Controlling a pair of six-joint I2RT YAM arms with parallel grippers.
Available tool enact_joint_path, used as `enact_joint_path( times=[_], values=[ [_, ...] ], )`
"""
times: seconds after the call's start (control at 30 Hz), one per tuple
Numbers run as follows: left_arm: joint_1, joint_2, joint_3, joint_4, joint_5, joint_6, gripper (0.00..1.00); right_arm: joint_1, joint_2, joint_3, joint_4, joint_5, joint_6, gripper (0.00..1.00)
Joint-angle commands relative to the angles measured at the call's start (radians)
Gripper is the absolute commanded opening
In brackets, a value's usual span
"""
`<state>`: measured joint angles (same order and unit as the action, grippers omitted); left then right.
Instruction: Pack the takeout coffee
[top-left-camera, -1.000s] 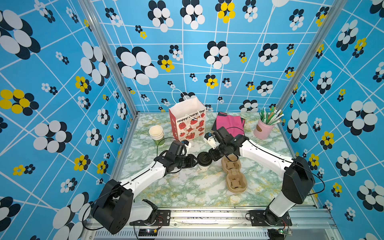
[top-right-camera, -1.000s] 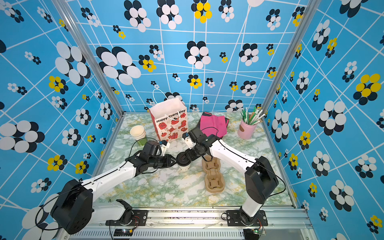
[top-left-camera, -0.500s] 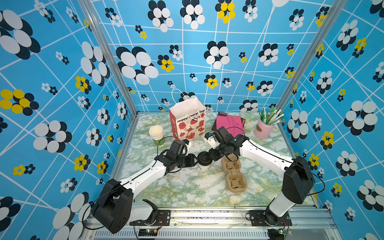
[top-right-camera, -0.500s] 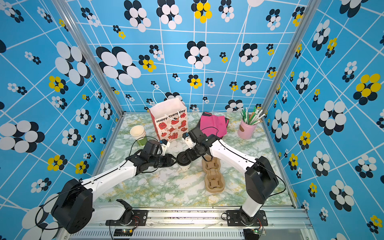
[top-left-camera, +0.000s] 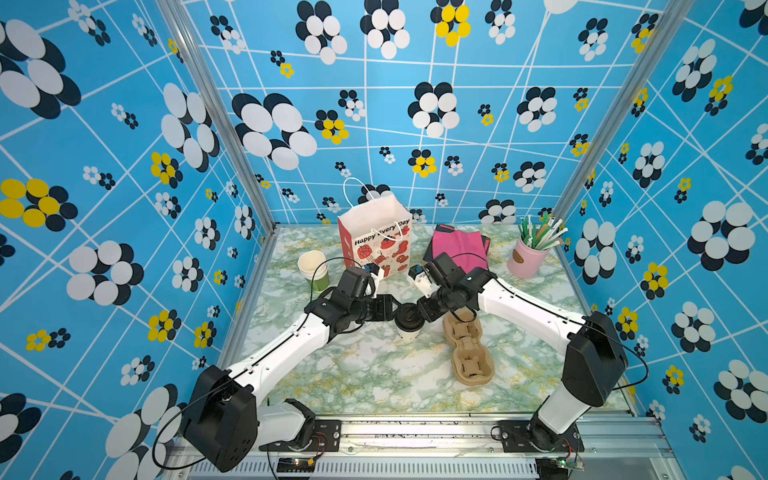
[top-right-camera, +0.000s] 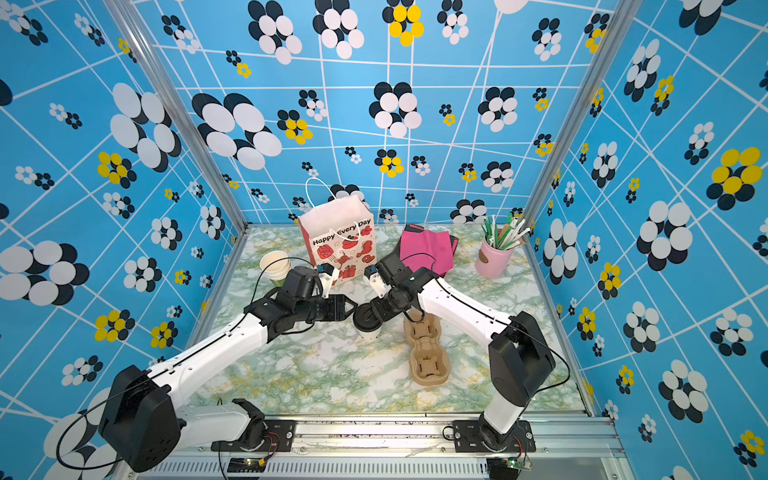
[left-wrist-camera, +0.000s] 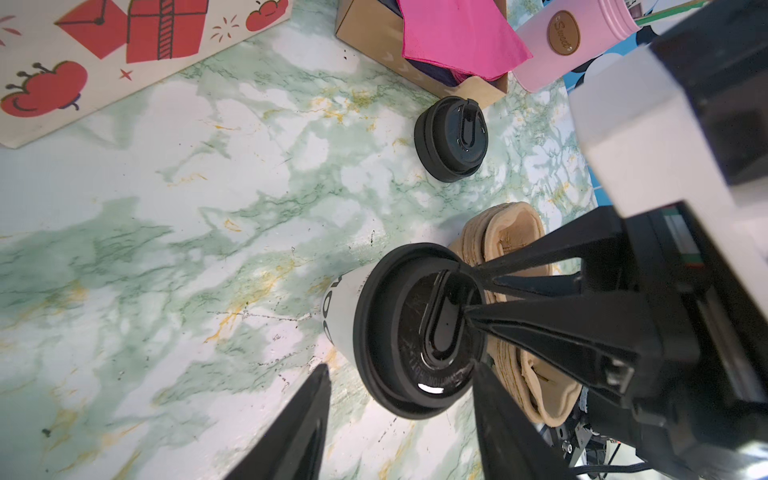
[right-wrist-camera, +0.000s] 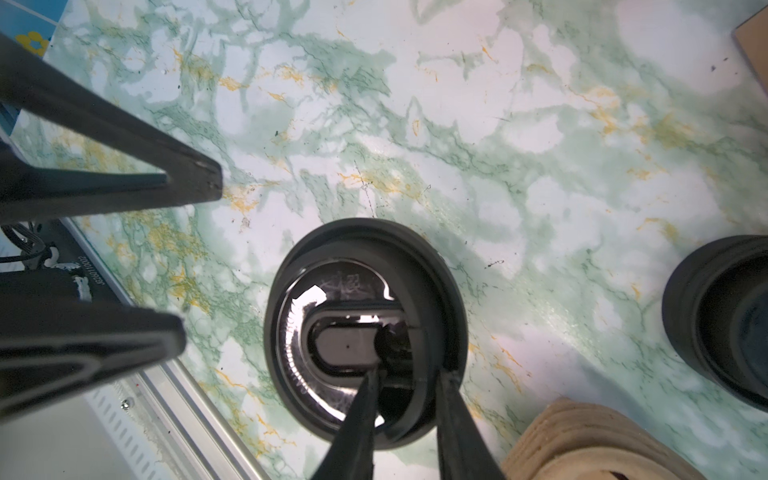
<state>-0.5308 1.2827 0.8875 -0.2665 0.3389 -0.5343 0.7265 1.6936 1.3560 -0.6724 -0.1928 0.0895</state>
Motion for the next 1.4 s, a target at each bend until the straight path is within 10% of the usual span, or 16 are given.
enact_joint_path(
  times=[0.0, 0.9, 1.37],
  values=[
    [0.000, -0.010, 0.014, 0.007, -0.011, 0.010, 0.59, 0.021, 0.064, -0.020, -0.131, 0.024, -0.016, 0.27],
    [0.000, -0.012, -0.013, 0.015, -0.023, 0.014, 0.61, 0.021, 0.033, 0.083, -0.083, 0.046, -0.010, 0.42],
    [0.033, -0.079, 0.021, -0.080, -0.101, 0.077, 0.72, 0.021, -0.034, 0.087, -0.043, 0.054, -0.045, 0.70]
  ],
)
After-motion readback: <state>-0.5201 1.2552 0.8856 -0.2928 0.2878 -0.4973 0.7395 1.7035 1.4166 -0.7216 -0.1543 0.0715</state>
